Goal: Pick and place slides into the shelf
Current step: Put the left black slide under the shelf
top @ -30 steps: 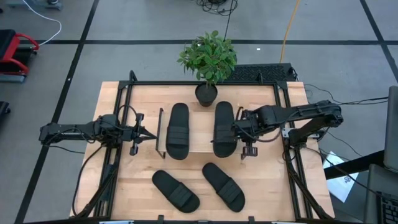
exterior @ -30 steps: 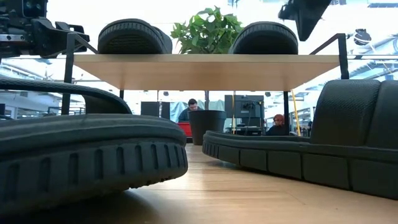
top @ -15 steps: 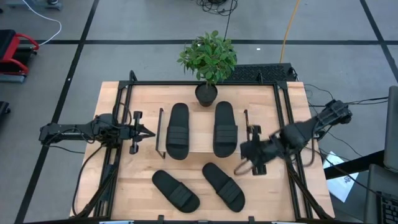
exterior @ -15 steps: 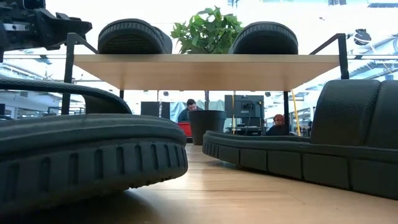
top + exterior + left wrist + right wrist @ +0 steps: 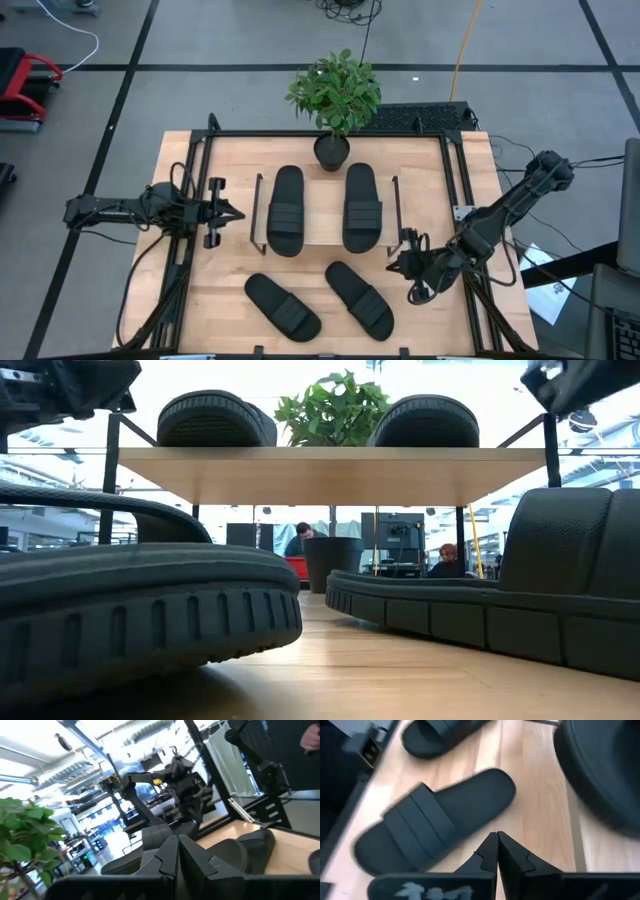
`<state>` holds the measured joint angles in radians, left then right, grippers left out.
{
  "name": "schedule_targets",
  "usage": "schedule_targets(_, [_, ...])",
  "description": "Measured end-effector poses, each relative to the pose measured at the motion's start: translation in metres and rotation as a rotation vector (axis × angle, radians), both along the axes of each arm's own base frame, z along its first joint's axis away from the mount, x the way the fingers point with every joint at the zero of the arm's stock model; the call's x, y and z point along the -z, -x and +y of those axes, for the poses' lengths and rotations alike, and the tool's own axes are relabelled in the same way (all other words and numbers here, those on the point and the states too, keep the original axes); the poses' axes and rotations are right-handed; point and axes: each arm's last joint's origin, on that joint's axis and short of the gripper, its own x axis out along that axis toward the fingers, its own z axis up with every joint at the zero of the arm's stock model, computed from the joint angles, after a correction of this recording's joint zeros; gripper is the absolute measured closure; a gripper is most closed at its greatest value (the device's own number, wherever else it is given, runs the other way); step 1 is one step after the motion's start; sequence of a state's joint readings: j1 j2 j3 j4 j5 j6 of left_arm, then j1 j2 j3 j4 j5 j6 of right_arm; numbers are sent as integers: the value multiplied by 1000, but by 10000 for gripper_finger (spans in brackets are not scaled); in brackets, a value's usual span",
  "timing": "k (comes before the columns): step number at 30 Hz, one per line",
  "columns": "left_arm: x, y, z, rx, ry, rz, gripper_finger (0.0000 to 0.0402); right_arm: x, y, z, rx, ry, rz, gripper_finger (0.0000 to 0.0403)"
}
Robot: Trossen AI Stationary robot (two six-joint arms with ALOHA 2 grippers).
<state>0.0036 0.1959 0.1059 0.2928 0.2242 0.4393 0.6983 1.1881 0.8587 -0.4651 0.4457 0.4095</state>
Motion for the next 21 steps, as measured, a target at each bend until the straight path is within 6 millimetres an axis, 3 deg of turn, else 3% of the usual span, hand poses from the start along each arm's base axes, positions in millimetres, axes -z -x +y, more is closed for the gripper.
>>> schedule_targets(5, [0, 0, 1, -15, 44, 12, 378, 22, 11, -8, -13, -2, 25, 403])
schedule_targets(21, [3, -1, 1, -7, 56, 45, 378, 22, 17, -18, 59, 76, -2, 403])
